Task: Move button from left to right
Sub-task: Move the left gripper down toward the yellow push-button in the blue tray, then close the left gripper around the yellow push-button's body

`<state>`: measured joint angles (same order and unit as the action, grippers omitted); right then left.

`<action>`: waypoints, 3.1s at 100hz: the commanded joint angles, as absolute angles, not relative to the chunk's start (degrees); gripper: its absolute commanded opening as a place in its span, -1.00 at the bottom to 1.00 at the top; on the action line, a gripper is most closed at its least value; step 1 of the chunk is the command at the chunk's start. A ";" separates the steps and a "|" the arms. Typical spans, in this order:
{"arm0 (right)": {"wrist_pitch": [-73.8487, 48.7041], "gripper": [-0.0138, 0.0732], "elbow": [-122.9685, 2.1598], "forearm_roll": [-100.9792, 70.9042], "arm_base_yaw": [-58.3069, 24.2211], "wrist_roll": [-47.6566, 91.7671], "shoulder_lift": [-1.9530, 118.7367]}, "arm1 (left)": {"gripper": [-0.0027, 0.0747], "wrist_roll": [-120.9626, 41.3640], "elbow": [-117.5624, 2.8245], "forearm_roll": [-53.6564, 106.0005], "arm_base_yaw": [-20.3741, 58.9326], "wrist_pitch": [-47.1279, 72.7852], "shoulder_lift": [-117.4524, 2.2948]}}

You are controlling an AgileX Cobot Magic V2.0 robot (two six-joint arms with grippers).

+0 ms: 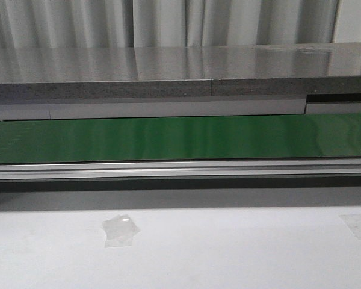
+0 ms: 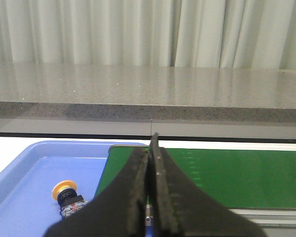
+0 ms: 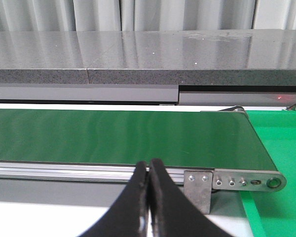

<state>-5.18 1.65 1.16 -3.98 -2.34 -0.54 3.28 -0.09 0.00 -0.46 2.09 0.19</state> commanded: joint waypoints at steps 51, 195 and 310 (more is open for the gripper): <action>-0.56 -0.83 0.71 1.06 -3.69 -2.17 -1.73 | -0.98 3.64 1.50 0.54 -0.06 1.41 2.17; -0.56 -0.83 0.71 1.06 -3.69 -2.17 -1.73 | -0.98 3.82 -52.15 6.10 -0.06 45.13 -53.46; -0.56 -0.83 0.71 1.06 -3.69 -2.17 -1.73 | 0.18 6.42 -53.48 2.70 -19.06 36.41 -71.90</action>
<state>-5.18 1.65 1.16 -3.98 -2.48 -0.54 5.68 -50.88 2.25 -17.55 41.24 -69.83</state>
